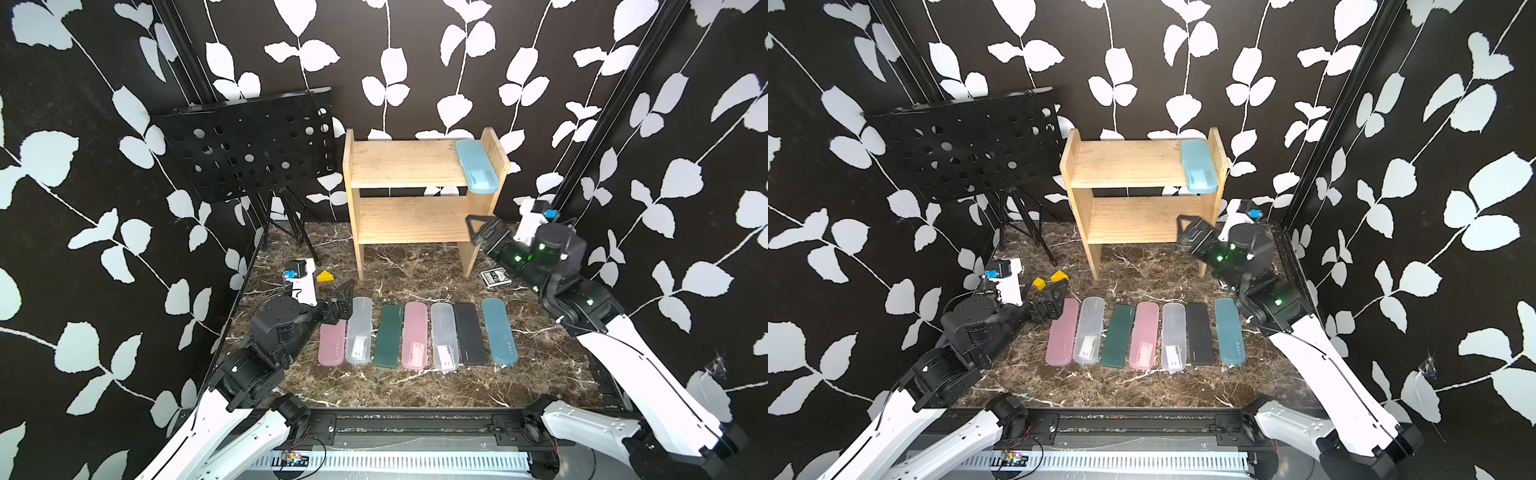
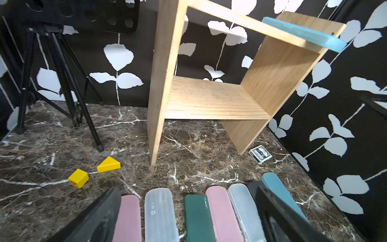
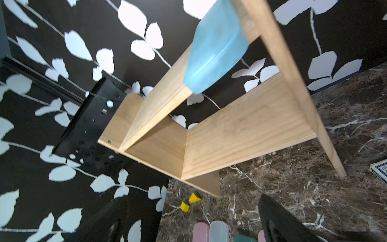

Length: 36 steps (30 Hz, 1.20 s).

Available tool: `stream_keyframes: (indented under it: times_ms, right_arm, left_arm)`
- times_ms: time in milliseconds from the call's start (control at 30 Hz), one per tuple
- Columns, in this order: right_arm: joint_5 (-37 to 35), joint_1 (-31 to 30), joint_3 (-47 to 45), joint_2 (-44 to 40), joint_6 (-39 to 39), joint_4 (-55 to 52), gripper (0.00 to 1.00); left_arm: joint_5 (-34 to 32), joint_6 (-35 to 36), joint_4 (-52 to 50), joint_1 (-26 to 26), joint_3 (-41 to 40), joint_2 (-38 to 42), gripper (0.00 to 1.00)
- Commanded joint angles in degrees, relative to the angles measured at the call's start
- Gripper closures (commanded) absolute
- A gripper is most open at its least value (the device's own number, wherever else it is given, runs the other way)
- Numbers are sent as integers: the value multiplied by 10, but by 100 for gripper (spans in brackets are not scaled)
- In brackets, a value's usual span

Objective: Remove the pencil cases from the shelf
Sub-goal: Place the pencil case at the center of the board, then pick up the pencil case from the shelf.

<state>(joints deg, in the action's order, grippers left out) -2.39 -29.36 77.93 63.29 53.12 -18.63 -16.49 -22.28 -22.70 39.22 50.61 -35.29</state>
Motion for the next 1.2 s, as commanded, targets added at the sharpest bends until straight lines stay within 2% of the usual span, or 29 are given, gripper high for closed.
stream_keyframes:
  times_ms: [0,200,667,867,1167]
  right_arm:
    - [81,45,-15,34,41,58,1]
    - [150,100,24,91,83,122,1]
    - [183,146,45,94,126,174,1]
    - [200,181,72,123,138,195,1]
    - [230,187,135,178,151,201,9]
  left_arm:
    - [10,-2,25,-1,2,2,1]
    - [1,4,14,-1,0,7,1]
    - [-9,22,11,0,-2,4,1]
    - [-11,25,10,0,-2,-2,1]
    - [-21,30,10,0,0,-9,1]
